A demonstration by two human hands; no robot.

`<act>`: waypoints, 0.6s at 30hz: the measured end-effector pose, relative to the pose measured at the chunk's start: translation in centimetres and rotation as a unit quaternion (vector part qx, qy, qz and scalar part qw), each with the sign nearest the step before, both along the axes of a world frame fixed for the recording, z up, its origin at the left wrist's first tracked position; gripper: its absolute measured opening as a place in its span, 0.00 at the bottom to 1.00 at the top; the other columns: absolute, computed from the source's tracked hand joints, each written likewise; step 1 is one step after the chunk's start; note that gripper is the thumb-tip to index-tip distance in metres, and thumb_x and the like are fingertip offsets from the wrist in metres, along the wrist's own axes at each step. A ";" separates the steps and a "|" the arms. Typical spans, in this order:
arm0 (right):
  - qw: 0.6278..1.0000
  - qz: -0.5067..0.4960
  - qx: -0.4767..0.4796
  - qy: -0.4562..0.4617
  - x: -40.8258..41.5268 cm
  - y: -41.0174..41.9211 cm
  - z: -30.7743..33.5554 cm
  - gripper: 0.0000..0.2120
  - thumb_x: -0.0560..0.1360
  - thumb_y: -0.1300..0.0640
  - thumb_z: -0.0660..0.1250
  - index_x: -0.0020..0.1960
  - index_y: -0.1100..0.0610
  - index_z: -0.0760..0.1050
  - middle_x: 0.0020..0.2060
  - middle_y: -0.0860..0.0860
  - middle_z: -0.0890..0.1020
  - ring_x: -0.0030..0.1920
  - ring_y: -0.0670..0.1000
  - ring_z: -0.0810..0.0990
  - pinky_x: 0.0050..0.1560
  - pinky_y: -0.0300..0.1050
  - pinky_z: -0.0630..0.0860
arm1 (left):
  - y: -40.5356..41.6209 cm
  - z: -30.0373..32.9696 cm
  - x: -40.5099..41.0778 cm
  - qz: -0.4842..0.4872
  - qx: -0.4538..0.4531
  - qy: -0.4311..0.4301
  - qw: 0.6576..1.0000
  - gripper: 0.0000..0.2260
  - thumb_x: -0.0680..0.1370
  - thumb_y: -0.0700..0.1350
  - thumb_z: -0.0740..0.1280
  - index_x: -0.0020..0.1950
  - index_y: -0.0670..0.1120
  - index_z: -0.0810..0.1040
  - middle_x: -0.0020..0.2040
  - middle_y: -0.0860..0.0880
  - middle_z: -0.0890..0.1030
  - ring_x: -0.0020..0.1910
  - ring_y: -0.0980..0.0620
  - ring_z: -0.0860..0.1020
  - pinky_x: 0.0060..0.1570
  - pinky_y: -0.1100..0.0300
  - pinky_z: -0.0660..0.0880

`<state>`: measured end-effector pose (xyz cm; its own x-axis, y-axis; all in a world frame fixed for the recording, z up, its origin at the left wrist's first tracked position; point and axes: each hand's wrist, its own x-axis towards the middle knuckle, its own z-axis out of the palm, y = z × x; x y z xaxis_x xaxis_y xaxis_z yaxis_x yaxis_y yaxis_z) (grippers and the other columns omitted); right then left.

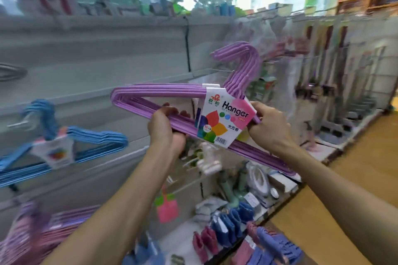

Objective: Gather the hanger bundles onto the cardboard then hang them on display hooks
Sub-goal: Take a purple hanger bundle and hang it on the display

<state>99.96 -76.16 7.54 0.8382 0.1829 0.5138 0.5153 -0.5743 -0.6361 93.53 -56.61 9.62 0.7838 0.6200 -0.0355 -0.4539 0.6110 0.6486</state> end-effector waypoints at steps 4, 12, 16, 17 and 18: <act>0.997 0.073 0.010 -0.013 -1.7 4.9 1.0 0.19 0.73 0.51 0.65 0.64 0.42 0.77 0.48 0.47 0.86 0.50 0.57 0.81 0.52 0.56 0.77 | 3.9 1.0 -4.1 0.072 0.008 -0.013 0.997 0.05 0.77 0.35 0.62 0.46 0.44 0.73 0.34 0.46 0.73 0.33 0.48 0.75 0.42 0.53 0.78; 0.977 0.208 0.019 -0.036 -6.9 15.3 2.1 0.18 0.75 0.55 0.66 0.64 0.44 0.77 0.47 0.45 0.86 0.44 0.51 0.80 0.46 0.51 0.76 | 11.7 2.0 -14.0 0.198 0.039 -0.040 0.979 0.04 0.78 0.38 0.63 0.45 0.46 0.73 0.34 0.48 0.76 0.35 0.50 0.77 0.42 0.55 0.78; 0.967 0.252 0.019 -0.037 -11.3 20.9 1.9 0.16 0.76 0.54 0.66 0.63 0.45 0.77 0.38 0.40 0.79 0.42 0.52 0.76 0.49 0.54 0.74 | 16.0 1.9 -19.9 0.257 0.030 -0.033 0.965 0.06 0.78 0.36 0.61 0.44 0.45 0.73 0.31 0.48 0.75 0.30 0.50 0.76 0.37 0.56 0.77; 0.964 0.262 0.015 -0.033 -12.3 22.3 1.7 0.15 0.76 0.55 0.66 0.62 0.46 0.77 0.37 0.40 0.78 0.42 0.52 0.73 0.48 0.53 0.71 | 17.1 1.7 -21.4 0.269 0.028 -0.034 0.962 0.06 0.78 0.36 0.61 0.43 0.45 0.74 0.32 0.48 0.74 0.30 0.50 0.76 0.37 0.57 0.77; 0.962 0.272 0.012 -0.034 -13.4 23.6 1.5 0.13 0.77 0.56 0.66 0.60 0.46 0.78 0.37 0.40 0.77 0.41 0.51 0.72 0.47 0.52 0.69 | 18.1 1.6 -22.8 0.278 0.028 -0.037 0.960 0.06 0.77 0.36 0.61 0.43 0.45 0.74 0.32 0.48 0.74 0.31 0.49 0.75 0.37 0.57 0.76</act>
